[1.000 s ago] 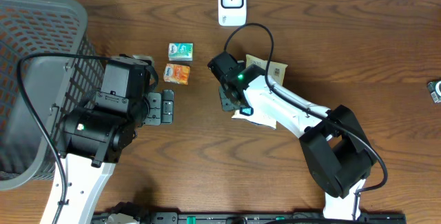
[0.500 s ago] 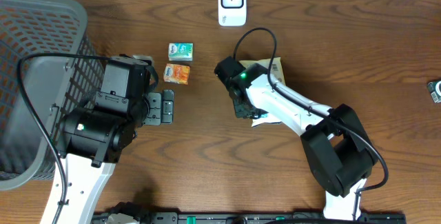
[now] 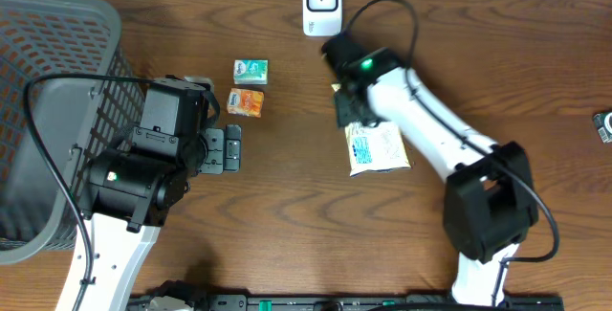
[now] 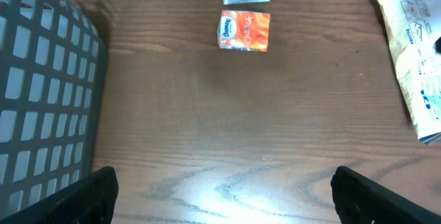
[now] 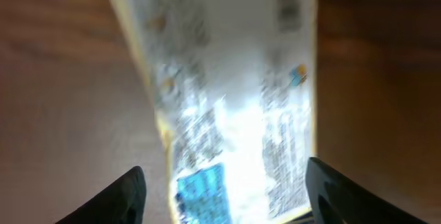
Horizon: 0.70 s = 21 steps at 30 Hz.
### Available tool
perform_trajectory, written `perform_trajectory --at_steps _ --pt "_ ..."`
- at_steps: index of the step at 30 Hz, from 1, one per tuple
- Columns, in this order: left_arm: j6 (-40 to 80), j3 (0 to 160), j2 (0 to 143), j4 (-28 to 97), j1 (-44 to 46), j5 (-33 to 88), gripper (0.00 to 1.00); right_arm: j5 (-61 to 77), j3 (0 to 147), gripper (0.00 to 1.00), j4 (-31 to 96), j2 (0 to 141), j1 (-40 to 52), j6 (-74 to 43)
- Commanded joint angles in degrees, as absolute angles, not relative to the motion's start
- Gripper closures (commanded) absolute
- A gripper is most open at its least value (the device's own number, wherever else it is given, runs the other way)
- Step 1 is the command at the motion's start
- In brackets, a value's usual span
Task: Scan the item barcode
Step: 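Release the wipes bag on the table and withdraw the right gripper right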
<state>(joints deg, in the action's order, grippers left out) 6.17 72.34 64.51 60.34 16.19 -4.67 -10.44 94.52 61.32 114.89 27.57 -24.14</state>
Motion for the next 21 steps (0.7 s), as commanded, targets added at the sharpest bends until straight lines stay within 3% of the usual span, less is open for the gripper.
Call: perform_trajectory --at_steps 1,10,21 --pt "6.1 73.1 64.7 60.6 16.2 -5.0 0.02 -0.3 94.9 0.24 61.8 114.7 21.5 -16.5" --pt "6.1 73.1 64.7 60.6 16.2 -5.0 0.03 26.9 89.9 0.18 59.2 114.8 6.8 0.6" --pt "6.1 73.1 64.7 60.6 16.2 -5.0 0.02 41.3 76.1 0.15 44.0 114.8 -2.7 1.4"
